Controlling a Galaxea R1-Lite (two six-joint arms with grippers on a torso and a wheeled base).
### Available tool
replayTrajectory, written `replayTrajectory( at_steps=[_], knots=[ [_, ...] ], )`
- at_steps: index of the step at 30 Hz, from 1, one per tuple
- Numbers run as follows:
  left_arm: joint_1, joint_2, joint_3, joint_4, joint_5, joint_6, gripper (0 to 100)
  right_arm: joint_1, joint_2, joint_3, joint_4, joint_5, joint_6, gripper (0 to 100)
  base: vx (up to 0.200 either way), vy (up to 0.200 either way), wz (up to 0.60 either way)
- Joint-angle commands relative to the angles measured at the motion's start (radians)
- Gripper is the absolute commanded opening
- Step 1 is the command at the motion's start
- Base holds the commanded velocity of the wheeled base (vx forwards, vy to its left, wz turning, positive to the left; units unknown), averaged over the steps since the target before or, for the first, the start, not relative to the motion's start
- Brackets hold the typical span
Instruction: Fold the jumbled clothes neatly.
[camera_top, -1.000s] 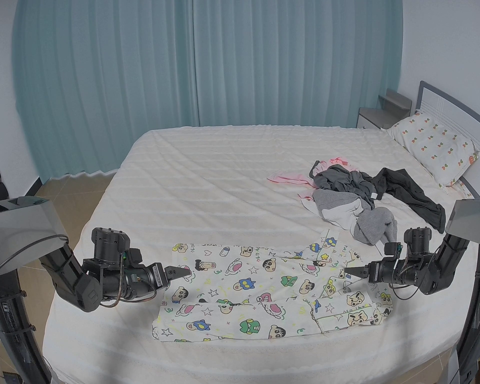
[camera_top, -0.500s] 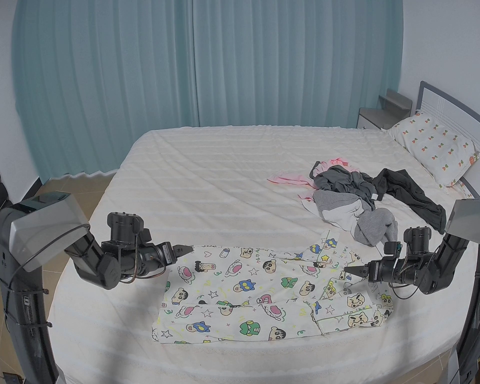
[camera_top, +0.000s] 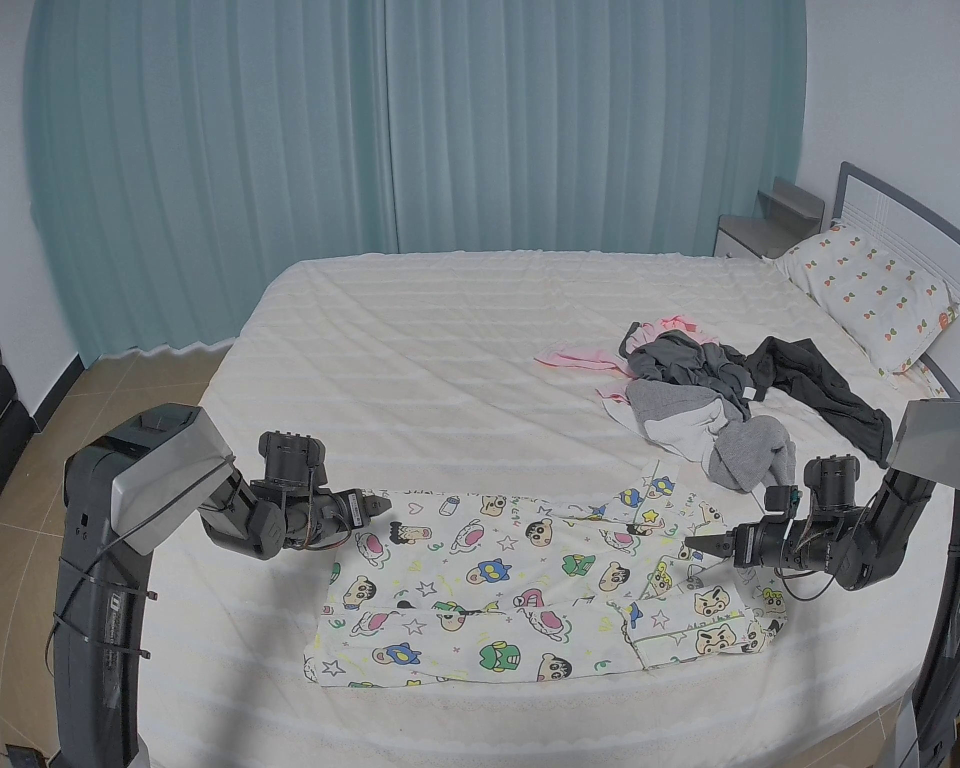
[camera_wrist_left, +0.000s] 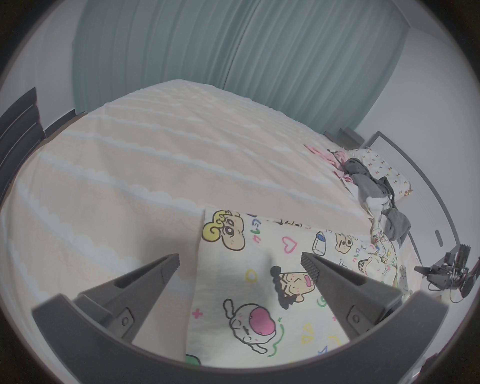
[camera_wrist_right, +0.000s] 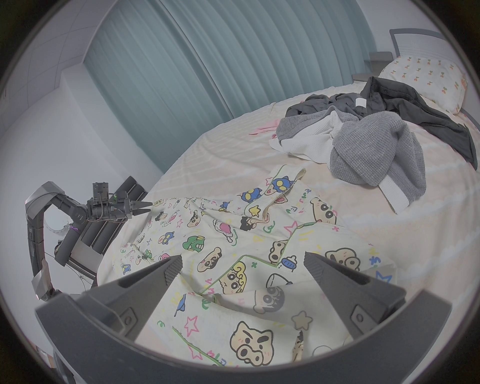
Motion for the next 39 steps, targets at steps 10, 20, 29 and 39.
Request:
replayTrajectory(
  at_steps=[10, 20, 29, 39],
  knots=[
    [-0.02, 0.047, -0.114, 0.095, -0.01, 0.002, 100, 0.005, 0.002, 0.002, 0.0, 0.002, 0.0, 100, 0.0, 0.0, 0.0],
    [-0.03, 0.059, -0.173, 0.171, 0.033, -0.005, 0, 0.003, 0.02, -0.056, 0.0, -0.038, 0.065, 100, 0.0, 0.0, 0.0],
    [-0.029, 0.047, -0.102, 0.04, 0.091, -0.007, 0, -0.008, 0.173, -0.245, 0.014, -0.153, 0.134, 100, 0.0, 0.0, 0.0],
    [-0.027, 0.027, -0.055, -0.033, 0.132, -0.007, 0, 0.006, 0.282, -0.41, 0.099, -0.162, 0.14, 100, 0.0, 0.0, 0.0]
  ],
)
